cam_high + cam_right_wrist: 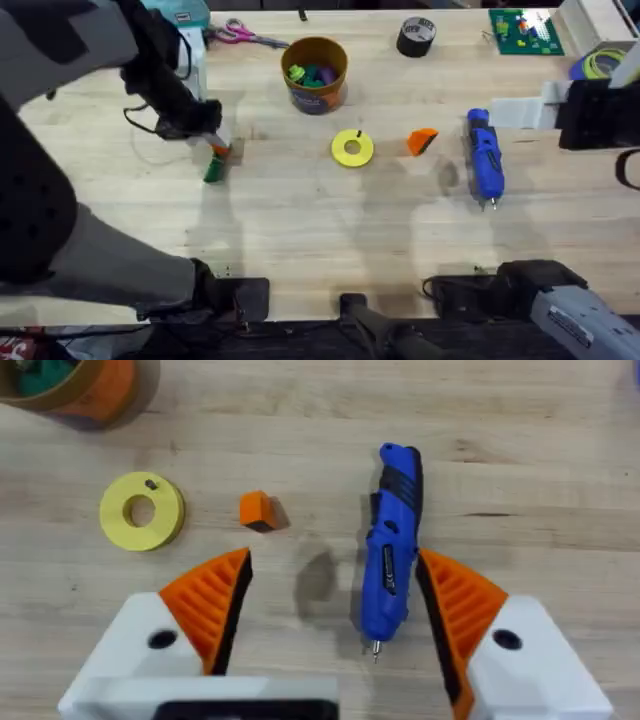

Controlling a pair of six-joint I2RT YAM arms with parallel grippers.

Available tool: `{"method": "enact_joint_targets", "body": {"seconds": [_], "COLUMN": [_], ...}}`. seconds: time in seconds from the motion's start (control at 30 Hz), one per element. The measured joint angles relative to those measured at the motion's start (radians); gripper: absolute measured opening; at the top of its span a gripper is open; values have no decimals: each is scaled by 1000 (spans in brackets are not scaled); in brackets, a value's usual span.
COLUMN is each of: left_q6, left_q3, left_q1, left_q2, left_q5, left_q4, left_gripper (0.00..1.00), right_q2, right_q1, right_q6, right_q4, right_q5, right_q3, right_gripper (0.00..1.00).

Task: Pick up the gripper from the table and insert it into the empty holder that is missing its gripper. Then pick up a screw, insert it into the mounting hole, and use the screwdriver to tighten it. Finally, clean up the table by picking up the vegetable and placing it into the bucket.

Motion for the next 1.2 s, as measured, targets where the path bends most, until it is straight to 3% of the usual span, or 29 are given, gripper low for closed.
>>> {"method": "enact_joint_targets", "body": {"seconds": [0.17, 0.4, 0.6, 0.77, 1.03, 1.07, 1.2], "left_q6": [0, -1, -1, -1, -1, 1, 0], "left_q3": [43, 78, 80, 80, 80, 80, 80], "left_q1": [-10, -35, -35, -35, -35, -35, -35], "left_q2": [-126, -426, -603, -676, -686, -686, -686], "left_q5": [4, 8, 8, 8, 8, 8, 8], "left_q4": [-23, -62, -84, -94, -94, -94, -94], "left_gripper": [4, 4, 4, 4, 4, 33, 669], "right_q2": [0, 0, 0, 0, 0, 0, 0], "right_q1": [0, 0, 0, 0, 0, 0, 0], "right_q6": [0, 0, 0, 0, 0, 0, 0], "right_q4": [0, -2, -2, -2, -3, -3, -3], "right_q5": [0, 0, 0, 0, 0, 0, 0], "right_q3": [0, 0, 0, 0, 0, 0, 0], "right_gripper": [996, 996, 996, 996, 996, 996, 996]}}
